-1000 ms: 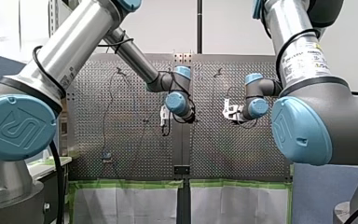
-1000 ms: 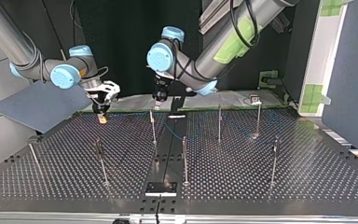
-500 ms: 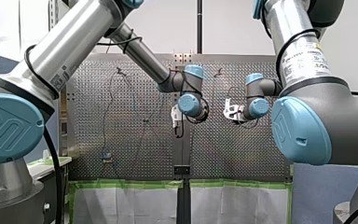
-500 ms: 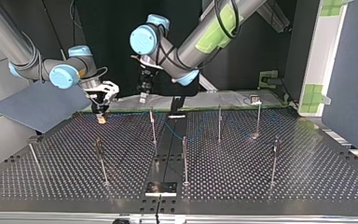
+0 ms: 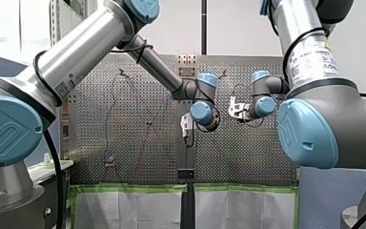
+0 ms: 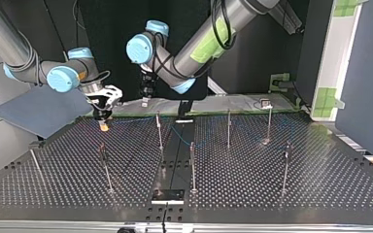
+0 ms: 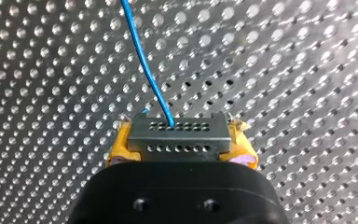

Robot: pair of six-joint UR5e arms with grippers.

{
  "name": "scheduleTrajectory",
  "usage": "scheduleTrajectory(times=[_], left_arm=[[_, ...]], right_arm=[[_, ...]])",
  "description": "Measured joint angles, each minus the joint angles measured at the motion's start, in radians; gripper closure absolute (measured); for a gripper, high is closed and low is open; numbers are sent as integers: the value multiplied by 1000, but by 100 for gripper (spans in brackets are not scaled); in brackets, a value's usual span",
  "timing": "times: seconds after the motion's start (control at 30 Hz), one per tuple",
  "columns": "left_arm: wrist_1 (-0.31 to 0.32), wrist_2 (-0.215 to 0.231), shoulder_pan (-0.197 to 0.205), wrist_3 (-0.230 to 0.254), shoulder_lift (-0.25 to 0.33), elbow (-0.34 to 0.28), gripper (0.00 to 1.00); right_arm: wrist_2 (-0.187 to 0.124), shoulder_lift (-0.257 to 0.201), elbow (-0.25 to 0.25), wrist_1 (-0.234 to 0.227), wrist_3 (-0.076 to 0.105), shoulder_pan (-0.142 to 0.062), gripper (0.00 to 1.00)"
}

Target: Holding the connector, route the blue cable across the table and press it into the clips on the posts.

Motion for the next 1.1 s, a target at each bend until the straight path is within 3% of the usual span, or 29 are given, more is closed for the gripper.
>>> scheduleTrajectory(times=[0.37,0.77,1.1], left_arm=[[5,-36,-6,-17,-35,112,0],[-18,-31,-4,-32,-96,202,0],[-17,-36,7,-44,-138,269,0]], right_arm=[[-18,-6,0,0,4,-3,100],[-28,-11,0,9,-5,3,100],[-82,-20,1,20,-9,14,100]])
